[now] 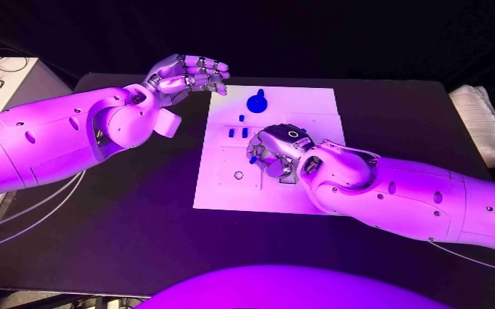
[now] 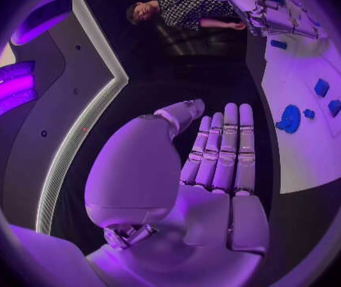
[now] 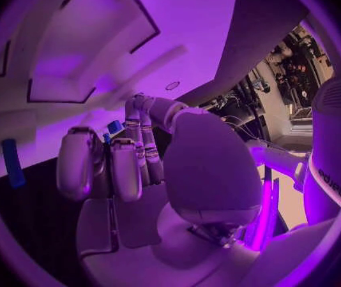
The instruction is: Assemble the parts on the task board
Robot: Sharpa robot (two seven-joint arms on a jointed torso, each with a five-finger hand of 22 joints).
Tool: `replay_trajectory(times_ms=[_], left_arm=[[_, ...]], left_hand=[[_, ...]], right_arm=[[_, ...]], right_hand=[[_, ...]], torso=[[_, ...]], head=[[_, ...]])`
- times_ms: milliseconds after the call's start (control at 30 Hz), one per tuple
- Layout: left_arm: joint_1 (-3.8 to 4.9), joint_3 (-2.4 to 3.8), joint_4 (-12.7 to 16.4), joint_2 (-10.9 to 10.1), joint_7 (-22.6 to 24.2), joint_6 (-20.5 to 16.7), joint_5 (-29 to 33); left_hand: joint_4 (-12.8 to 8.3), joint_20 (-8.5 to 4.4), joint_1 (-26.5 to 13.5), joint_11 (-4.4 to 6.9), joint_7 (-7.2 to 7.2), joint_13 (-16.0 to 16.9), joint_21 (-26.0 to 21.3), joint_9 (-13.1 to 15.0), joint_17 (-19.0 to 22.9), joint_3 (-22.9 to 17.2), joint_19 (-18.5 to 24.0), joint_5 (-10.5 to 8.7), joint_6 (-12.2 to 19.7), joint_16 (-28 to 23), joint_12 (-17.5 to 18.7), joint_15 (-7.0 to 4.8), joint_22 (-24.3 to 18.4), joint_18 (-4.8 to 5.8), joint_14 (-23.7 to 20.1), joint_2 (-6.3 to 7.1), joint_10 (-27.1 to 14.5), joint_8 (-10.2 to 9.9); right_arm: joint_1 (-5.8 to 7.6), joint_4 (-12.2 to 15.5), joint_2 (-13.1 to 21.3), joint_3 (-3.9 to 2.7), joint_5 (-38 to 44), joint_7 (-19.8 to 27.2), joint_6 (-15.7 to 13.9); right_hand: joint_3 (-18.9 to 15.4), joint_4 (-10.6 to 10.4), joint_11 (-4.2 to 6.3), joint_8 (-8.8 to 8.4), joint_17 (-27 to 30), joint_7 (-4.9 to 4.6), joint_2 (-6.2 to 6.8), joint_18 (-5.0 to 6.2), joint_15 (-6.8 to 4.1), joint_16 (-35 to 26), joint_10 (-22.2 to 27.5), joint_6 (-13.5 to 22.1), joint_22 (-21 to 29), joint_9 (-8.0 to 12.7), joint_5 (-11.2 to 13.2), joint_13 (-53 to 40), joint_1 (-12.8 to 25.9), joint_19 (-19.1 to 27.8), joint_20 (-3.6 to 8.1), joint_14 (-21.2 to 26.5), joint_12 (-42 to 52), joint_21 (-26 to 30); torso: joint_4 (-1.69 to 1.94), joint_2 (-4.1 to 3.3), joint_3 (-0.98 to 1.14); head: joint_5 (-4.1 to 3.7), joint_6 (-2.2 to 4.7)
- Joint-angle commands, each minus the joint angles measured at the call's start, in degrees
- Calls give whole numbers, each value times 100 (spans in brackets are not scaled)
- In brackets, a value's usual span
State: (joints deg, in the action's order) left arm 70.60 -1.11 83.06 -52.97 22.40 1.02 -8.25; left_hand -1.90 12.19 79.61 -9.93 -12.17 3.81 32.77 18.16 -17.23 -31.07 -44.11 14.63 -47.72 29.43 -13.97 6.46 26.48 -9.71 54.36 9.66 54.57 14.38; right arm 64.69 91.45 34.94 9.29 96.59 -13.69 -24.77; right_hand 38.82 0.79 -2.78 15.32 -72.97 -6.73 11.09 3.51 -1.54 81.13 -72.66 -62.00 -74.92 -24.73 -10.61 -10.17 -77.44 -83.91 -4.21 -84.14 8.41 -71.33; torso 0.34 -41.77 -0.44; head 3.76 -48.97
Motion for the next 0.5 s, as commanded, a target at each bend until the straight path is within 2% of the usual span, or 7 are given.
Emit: replay_trajectory(times_ms=[33, 500], left_arm=[[1, 5, 11, 9, 6, 85, 22], [1, 5, 21, 3, -12, 92, 2]], left_hand=[[-41, -10, 16, -3, -76, 8, 19, -6, -6, 0, 45, 18, 34, -18, 28, 21, 6, -20, -25, -3, -46, -31], [-45, -10, 17, -4, -76, 8, 20, -7, -8, -3, 49, 18, 35, -23, 29, 22, 10, -20, -27, -7, -54, -33]], right_arm=[[-20, -76, -16, 18, 107, -99, 290], [-21, -93, -72, 20, 225, -28, 439]], right_hand=[[23, 23, 8, 38, 5, -13, -34, 23, -31, -35, -33, -43, -559, -10, -6, -3, 3, -82, 39, -258, 18, 27], [21, 41, 4, 32, 18, -16, -30, 26, -28, -42, -30, -32, -555, -16, 32, 0, 23, -77, 37, -255, -8, 41]], torso=[[4, -3, -4], [10, 4, -10]], head=[[-17, -2], [-10, -53]])
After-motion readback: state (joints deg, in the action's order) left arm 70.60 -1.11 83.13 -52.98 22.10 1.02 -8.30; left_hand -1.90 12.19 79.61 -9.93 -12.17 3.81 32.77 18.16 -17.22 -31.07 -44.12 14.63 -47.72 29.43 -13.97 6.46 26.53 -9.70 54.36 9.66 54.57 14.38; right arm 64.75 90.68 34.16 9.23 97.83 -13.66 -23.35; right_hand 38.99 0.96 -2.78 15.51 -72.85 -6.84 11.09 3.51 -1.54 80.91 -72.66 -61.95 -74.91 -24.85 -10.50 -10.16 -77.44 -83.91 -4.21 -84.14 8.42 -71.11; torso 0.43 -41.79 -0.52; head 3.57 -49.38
